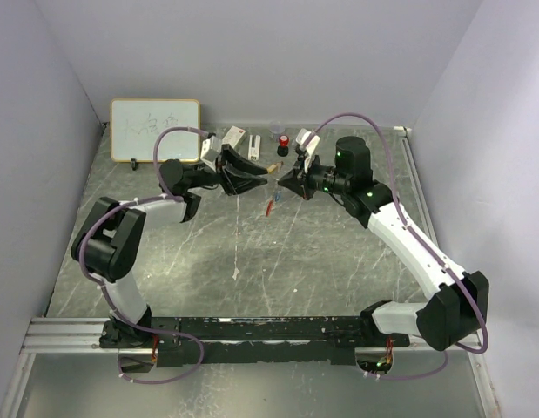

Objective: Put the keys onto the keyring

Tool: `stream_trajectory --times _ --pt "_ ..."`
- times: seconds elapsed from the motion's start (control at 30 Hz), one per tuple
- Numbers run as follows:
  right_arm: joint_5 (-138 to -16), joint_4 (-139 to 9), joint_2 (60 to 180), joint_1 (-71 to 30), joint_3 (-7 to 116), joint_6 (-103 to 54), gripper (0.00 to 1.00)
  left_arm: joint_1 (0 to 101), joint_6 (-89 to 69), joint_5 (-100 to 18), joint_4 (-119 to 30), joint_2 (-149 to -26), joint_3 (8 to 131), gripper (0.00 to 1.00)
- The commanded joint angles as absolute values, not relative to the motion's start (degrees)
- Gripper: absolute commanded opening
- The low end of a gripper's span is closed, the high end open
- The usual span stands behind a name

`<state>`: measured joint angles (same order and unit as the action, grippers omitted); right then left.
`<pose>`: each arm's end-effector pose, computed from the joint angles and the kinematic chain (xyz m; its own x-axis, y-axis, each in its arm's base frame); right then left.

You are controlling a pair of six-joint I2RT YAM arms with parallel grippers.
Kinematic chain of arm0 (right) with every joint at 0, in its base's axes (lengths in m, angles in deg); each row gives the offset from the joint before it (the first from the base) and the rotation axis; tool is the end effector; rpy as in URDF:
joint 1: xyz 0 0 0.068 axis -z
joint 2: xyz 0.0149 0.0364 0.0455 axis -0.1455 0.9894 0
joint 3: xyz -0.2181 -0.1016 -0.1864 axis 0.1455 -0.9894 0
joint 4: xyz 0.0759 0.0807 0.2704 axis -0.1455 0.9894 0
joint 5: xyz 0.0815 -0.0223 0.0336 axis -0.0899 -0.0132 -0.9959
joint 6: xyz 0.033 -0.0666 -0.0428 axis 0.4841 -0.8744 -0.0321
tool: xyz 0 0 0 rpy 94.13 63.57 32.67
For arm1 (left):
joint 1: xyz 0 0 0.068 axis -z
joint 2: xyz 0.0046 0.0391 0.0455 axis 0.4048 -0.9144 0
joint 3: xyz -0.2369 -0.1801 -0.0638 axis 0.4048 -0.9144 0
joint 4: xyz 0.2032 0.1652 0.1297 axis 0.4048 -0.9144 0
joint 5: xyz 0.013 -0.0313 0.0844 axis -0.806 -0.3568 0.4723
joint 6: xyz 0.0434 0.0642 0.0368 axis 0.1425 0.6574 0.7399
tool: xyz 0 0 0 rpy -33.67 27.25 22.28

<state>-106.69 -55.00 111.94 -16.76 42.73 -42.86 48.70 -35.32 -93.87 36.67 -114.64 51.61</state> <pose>0.2913 0.1873 0.3672 -0.1227 -0.2341 -0.9644 -0.8988 0.4383 0.0079 0.3382 -0.2292 0.3012 -0.0914 -0.2799 -0.9557 0.9958 -0.0333 -0.0855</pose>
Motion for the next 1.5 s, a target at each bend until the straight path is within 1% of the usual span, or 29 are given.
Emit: stream_trajectory --times 0.0,0.07,0.13,0.27,0.3,0.57,0.8,1.0,1.2,1.47 --pt "-103.35 -51.27 110.58 -16.68 45.79 -44.96 0.0 48.22 -25.97 -96.96 26.45 -110.63 53.87 0.44" --pt "-102.61 -50.03 110.59 -16.68 46.22 -45.33 0.0 48.27 -20.18 -97.03 18.27 -108.94 54.58 0.44" --pt "-101.55 -48.73 110.78 -16.68 46.81 -45.44 0.0 48.58 -11.03 -96.07 6.93 -107.09 55.82 0.43" --pt "-100.98 -45.21 111.98 -16.68 48.9 -46.25 0.0 50.76 4.03 -90.31 -16.0 -104.99 60.09 0.43" --pt "-101.03 -44.85 112.21 -16.72 49.2 -46.36 0.0 51.3 5.94 -89.38 -18.4 -105.04 60.87 0.43" --pt "-101.14 -42.12 113.15 -16.77 50.99 -47.15 0.0 54.71 13.07 -85.18 -27.13 -106.16 64.34 0.39" --pt "-101.41 -40.88 114.02 -16.86 51.26 -47.66 0.0 55.75 14.09 -84.69 -27.59 -105.64 64.4 0.39" --pt "-101.02 -39.74 115.09 -17.02 52.01 -48.11 0.0 56.21 15.17 -85.01 -28.74 -105.71 65.19 0.36" --pt "-100.57 -38.95 116.13 -17.29 52.56 -48.38 0.0 56.94 16.54 -86.29 -30.55 -106.28 66.35 0.3" --pt "-100.68 -38.75 116.9 -17.47 52.99 -48.69 0.0 58.03 18.17 -87.18 -32.61 -106.81 67.34 0.29"
